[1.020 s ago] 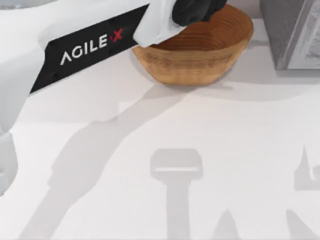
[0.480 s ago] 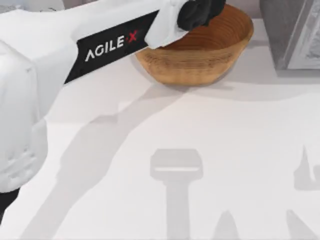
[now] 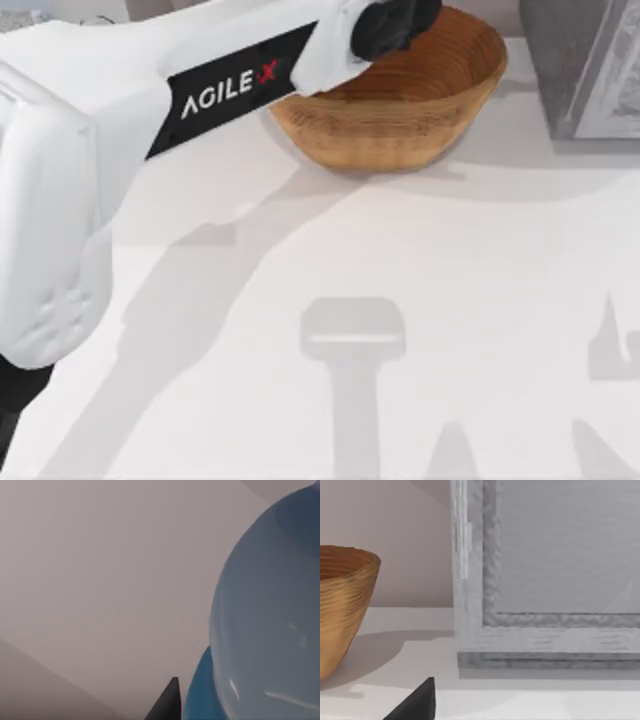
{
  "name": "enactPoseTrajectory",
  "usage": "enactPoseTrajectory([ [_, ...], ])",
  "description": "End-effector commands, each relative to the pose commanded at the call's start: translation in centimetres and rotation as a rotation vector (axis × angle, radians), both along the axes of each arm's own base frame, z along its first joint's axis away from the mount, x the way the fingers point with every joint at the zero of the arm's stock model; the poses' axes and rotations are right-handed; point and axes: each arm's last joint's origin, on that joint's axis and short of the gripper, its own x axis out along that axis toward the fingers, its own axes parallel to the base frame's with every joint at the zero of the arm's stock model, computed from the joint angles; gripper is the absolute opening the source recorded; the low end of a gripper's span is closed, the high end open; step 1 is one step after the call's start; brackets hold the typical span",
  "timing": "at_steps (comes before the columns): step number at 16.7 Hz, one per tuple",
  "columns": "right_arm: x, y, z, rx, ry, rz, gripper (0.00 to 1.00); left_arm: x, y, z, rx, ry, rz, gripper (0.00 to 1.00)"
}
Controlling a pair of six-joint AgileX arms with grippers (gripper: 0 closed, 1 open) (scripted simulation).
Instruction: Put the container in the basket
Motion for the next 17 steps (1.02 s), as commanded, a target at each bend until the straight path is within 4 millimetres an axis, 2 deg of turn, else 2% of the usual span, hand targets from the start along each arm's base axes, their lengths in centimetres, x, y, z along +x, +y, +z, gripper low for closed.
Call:
enactPoseTrajectory([
  [11, 0.0, 0.0, 0.0, 0.0, 0.0, 0.0, 1.0, 0.0, 0.0, 0.0, 0.0, 0.0, 0.0, 0.98],
  [17, 0.0, 0.0, 0.0, 0.0, 0.0, 0.0, 1.0, 0.0, 0.0, 0.0, 0.0, 0.0, 0.0, 1.0],
])
